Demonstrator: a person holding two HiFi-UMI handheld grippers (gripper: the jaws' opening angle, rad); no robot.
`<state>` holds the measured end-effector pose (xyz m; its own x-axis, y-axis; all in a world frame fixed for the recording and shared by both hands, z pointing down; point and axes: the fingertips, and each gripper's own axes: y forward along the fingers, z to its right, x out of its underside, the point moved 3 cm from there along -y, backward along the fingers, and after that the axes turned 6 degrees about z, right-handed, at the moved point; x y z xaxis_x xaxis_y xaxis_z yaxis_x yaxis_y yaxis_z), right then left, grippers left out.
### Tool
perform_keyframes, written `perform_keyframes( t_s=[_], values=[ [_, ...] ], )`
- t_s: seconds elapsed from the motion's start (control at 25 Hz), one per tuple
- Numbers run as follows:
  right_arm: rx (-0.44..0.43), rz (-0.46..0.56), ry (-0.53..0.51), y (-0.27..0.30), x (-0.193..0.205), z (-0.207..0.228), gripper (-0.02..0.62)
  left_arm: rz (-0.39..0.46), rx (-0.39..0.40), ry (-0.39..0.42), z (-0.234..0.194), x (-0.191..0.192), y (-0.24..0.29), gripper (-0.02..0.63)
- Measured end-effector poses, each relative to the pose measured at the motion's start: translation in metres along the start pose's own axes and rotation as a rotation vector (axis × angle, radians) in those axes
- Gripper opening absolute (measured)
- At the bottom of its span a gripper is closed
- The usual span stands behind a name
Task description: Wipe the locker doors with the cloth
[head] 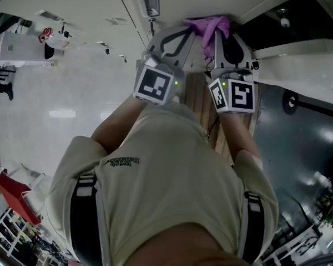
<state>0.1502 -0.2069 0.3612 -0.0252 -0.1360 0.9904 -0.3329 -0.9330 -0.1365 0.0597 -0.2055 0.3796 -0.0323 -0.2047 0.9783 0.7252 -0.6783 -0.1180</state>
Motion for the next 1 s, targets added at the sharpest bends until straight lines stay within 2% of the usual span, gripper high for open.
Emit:
perform_keyframes(
  t_s=[0.2, 0.4, 0.56, 1.0],
  values=[
    [-0.047, 0.044, -0.001, -0.004, -0.043, -0.013, 0.048, 0.022, -0.034, -0.011, -0.008, -0.046, -0.015, 0.000],
    [-0.125, 0.106, 0.080, -0.009, -0.086, -0.031, 0.048, 0.079, -0.093, 0.001, -0.022, -0.085, -0.035, 0.000],
    [-0.159, 0.157, 0.072, -0.019, -0.115, -0.044, 0.048, 0.107, -0.115, 0.007, -0.028, -0.108, -0.050, 0.000],
    [-0.185, 0.217, 0.015, -0.057, -0.149, -0.065, 0.048, 0.144, -0.109, 0.020, -0.022, -0.145, -0.086, 0.000]
  ],
)
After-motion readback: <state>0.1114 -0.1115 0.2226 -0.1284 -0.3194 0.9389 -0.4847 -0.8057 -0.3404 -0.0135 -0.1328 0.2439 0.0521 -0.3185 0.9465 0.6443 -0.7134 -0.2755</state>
